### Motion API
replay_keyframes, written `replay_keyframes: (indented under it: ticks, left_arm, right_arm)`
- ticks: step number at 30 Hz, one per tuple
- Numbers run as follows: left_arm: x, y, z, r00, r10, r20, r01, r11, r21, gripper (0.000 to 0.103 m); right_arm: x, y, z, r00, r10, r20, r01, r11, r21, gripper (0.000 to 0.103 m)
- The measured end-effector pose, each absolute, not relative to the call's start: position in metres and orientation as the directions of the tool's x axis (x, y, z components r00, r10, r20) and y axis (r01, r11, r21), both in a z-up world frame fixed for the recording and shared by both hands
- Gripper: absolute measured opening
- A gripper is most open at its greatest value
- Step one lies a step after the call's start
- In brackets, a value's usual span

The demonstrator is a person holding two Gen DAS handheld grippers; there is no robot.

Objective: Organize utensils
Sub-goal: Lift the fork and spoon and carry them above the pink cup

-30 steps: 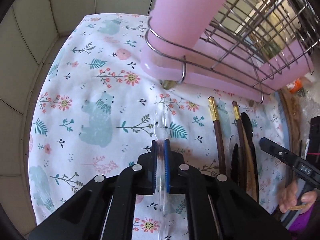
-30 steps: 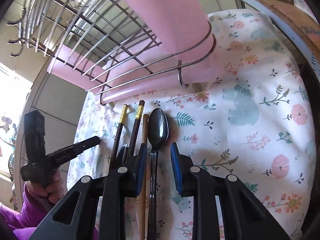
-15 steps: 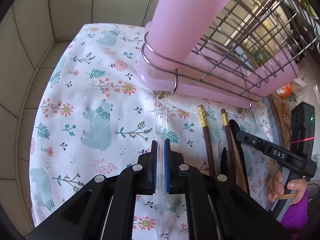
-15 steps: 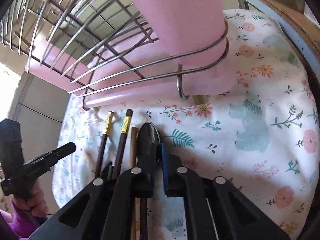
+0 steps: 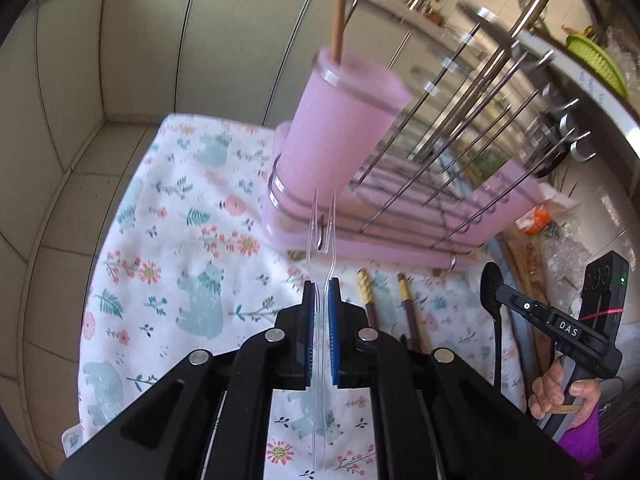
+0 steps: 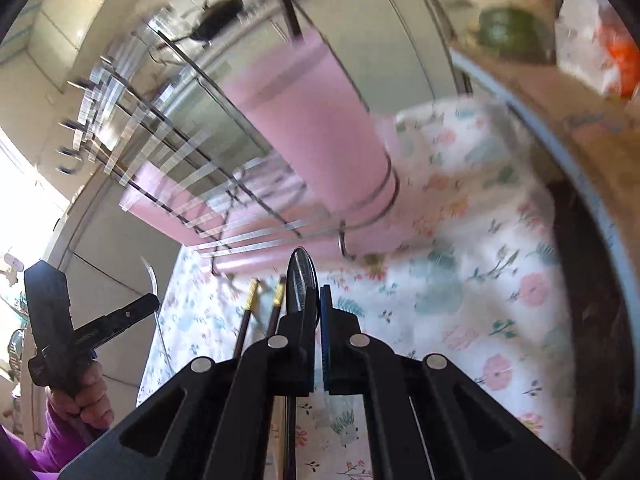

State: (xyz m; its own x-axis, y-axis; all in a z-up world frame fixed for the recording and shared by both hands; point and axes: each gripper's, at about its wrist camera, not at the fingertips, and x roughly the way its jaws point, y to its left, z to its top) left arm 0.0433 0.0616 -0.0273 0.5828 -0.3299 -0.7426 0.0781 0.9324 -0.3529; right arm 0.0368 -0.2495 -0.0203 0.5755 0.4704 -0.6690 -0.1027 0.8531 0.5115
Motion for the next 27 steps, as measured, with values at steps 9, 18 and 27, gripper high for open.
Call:
replay_keyframes:
  ticks: [9,18,27]
  left_arm:
    - [0.030,0.068,0.026,0.715,-0.338,-0.612,0.124,0.923,-0.365,0.006]
    - [0.033,0.076,0.096,0.813,-0.347,-0.467,0.175,0.912,-0.372,0.005]
    - [0.042,0.080,0.152,0.885,-0.315,-0.344,0.191,0.917,-0.349,0.005]
  right_arm:
    - [0.020,-0.270,0.045,0.725,0.435,-0.534,-0.169,0.864,0.474,0.002]
    - [0.020,-0.283,0.107,0.834,0.393,-0.388,-0.211,0.876,0.433,0.002]
    - [0.036,-0.286,0.153,0.913,0.325,-0.248,-0.211,0.894,0.394,0.002]
